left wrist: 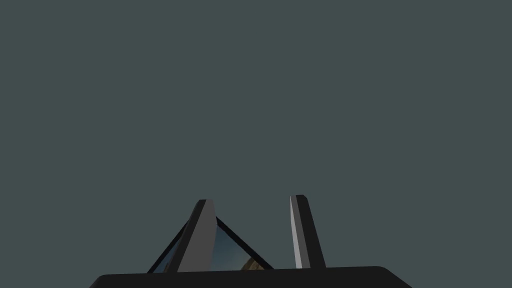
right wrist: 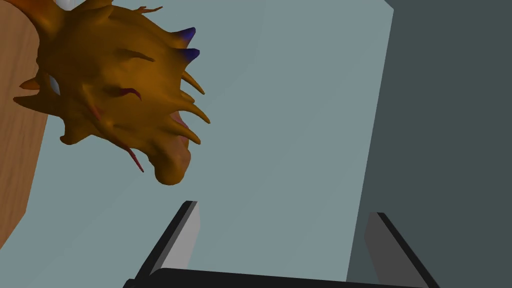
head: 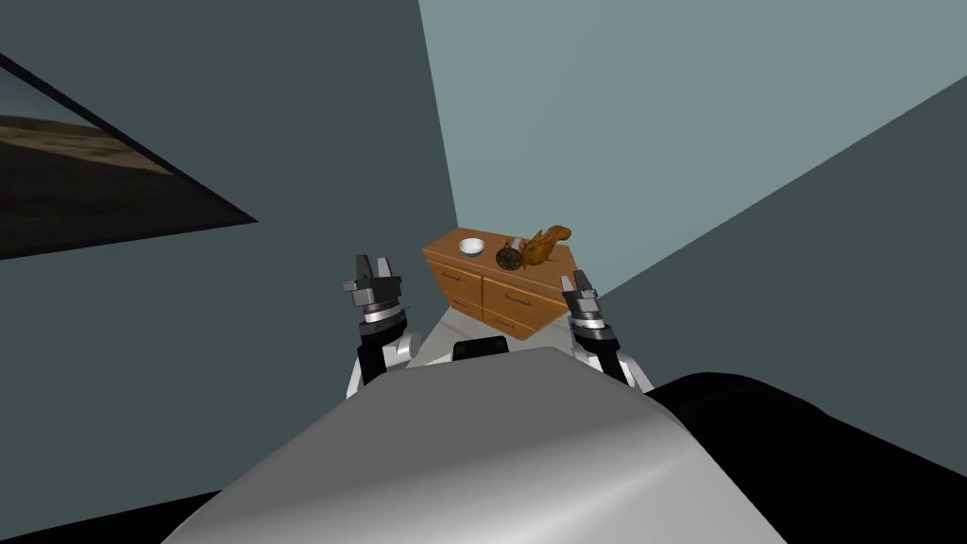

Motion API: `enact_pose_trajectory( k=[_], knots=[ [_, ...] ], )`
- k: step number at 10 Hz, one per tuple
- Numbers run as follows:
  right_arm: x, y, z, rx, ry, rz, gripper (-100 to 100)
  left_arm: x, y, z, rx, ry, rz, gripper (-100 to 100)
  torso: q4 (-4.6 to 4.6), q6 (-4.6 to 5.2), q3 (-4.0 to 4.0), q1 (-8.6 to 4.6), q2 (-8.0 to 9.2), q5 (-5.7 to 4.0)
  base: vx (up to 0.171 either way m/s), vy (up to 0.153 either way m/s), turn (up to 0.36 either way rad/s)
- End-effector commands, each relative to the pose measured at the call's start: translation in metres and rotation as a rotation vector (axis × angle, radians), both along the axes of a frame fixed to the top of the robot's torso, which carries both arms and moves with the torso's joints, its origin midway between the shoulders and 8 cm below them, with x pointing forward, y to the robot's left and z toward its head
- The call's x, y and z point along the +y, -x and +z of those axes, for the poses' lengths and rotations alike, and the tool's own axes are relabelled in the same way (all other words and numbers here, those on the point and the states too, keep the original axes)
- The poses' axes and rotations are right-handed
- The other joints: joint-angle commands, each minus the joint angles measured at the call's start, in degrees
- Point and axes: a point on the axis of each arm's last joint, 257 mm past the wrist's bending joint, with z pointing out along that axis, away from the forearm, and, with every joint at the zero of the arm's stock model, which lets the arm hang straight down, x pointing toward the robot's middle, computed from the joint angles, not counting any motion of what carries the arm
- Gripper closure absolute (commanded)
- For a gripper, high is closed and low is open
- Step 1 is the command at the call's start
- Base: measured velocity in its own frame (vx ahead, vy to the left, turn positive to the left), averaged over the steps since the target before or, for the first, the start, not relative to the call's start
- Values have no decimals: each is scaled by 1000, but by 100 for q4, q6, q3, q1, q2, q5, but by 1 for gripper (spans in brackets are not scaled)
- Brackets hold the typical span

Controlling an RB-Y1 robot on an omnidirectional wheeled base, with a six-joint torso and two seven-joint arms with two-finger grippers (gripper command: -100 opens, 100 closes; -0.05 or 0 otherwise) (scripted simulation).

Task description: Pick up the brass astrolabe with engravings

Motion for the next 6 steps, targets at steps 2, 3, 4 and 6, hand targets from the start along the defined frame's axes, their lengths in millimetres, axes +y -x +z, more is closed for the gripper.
enact_pose_trajectory(
  k=[2, 3, 4, 6],
  knots=[
    [-14, 11, -11, 63, 52, -33, -100, 0, 0, 0, 0, 0, 0, 0, 0, -3, 0, 0, -1, 1, 2, 6, 126],
    [-26, 20, -17, 105, 99, -57, -100, 0, 0, 0, 0, 0, 0, 0, 0, 0, -1, 0, -1, 0, 5, 11, 170],
    [-36, 28, -24, 148, 141, -73, -100, 0, 0, 0, 0, 0, 0, 0, 0, -2, -1, 2, -1, 1, 9, 14, 264],
    [-53, 43, -31, 209, 201, -107, -100, 0, 0, 0, 0, 0, 0, 0, -1, 0, -2, 0, -3, 0, 8, 7, 143]
  ],
)
